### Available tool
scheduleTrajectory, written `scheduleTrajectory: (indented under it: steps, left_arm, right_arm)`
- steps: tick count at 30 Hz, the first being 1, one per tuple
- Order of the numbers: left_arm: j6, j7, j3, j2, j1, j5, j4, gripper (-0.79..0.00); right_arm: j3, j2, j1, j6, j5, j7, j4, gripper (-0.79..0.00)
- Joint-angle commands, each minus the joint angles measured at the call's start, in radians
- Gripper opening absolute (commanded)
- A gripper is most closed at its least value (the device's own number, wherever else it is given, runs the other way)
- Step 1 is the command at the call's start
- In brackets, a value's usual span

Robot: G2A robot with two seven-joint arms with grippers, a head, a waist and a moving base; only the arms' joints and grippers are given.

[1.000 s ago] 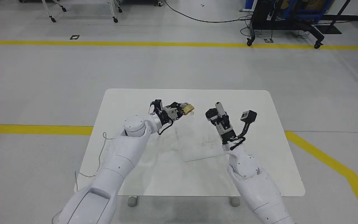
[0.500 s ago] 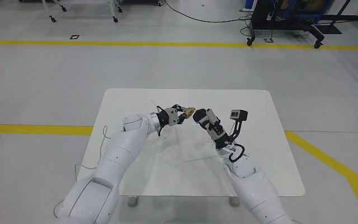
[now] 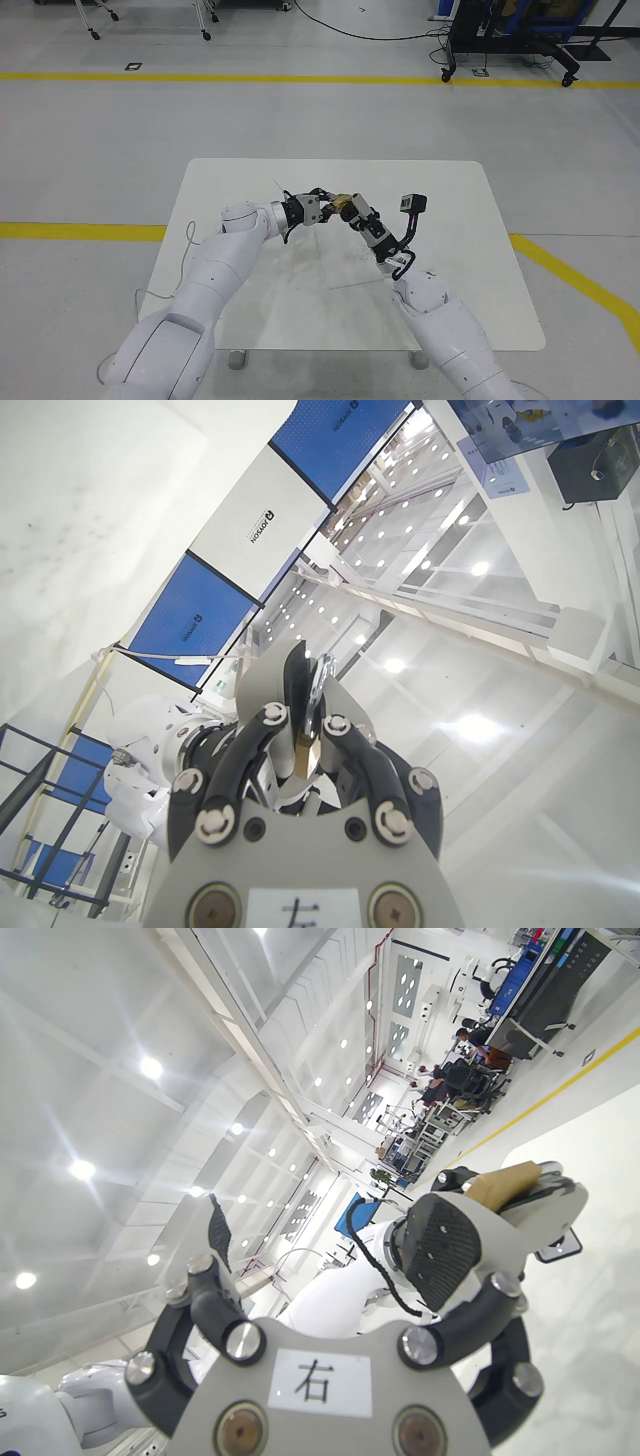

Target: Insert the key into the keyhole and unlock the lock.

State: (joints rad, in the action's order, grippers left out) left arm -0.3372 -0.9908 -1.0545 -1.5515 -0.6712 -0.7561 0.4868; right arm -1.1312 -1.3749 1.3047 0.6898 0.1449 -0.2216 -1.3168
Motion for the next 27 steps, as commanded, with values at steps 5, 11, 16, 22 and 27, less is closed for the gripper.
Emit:
scheduleTrajectory:
  steps: [5, 11, 16, 22, 27]
  left_arm:
    - [0.089, 0.026, 0.002, 0.0, 0.0, 0.027, 0.009, -0.785]
    - [0.285, 0.06, -0.005, 0.006, -0.018, 0.075, 0.054, -0.785]
    - [0.432, 0.056, -0.002, 0.015, -0.039, 0.145, 0.104, -0.785]
    - [0.516, 0.013, -0.003, 0.023, -0.068, 0.178, 0.157, -0.785]
    - [0.526, 0.02, 0.001, 0.029, -0.076, 0.223, 0.176, -0.785]
  right_arm:
    - [-0.033, 0.006, 0.025, 0.054, 0.004, -0.004, -0.047, 0.0]
    - [-0.073, 0.03, 0.081, -0.072, 0.285, -0.241, -0.124, 0.0]
    - [-0.146, 0.069, 0.059, -0.453, 0.381, -0.571, -0.081, 0.0]
    - [-0.152, 0.068, 0.055, -0.516, 0.533, -0.645, -0.066, -0.542]
    - [-0.133, 0.068, 0.041, -0.529, 0.53, -0.659, -0.048, -0.511]
